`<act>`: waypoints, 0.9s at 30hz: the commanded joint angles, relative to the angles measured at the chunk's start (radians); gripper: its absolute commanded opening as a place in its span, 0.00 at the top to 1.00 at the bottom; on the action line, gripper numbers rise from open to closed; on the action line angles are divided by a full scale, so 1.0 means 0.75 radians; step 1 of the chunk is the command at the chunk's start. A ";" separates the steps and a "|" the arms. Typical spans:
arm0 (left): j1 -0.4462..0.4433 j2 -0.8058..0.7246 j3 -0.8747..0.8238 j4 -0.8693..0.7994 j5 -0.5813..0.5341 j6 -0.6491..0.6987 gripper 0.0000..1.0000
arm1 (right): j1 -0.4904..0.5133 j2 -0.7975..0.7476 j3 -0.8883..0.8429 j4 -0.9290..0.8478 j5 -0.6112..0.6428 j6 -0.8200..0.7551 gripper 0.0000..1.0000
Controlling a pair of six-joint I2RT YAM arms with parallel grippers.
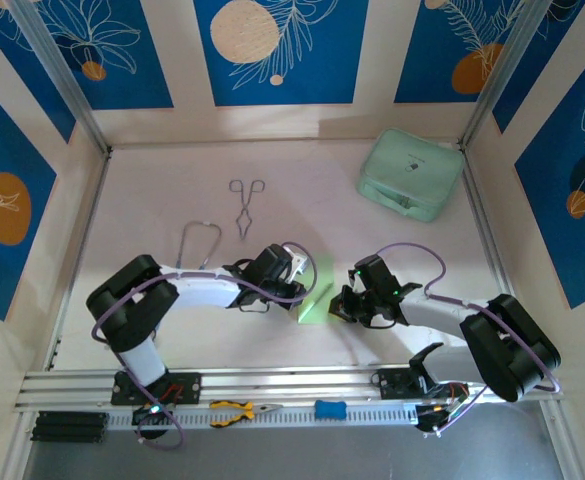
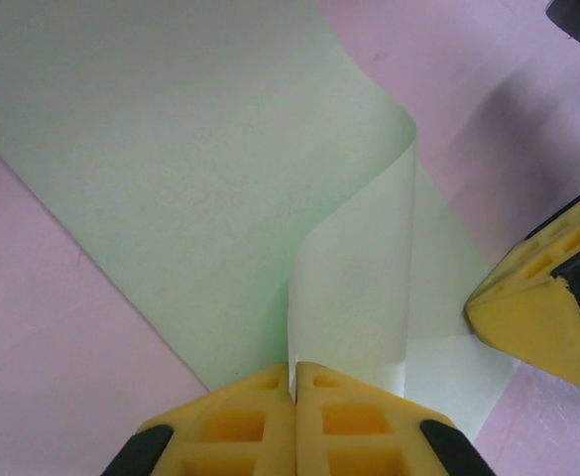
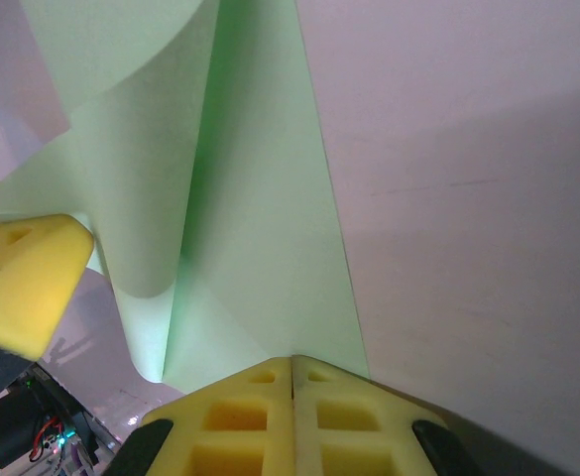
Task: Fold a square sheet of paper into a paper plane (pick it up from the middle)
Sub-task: Fold the triangle a second time at the center of the table.
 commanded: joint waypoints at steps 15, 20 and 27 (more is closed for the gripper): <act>0.024 0.060 0.034 -0.019 0.006 0.026 0.92 | -0.002 0.011 0.010 -0.066 0.009 -0.019 0.95; 0.022 0.071 0.035 -0.010 0.034 0.031 0.92 | -0.002 0.011 0.008 -0.065 0.010 -0.020 0.95; 0.025 0.056 0.039 -0.002 0.041 0.043 0.92 | -0.010 0.012 0.009 -0.074 0.001 -0.031 0.95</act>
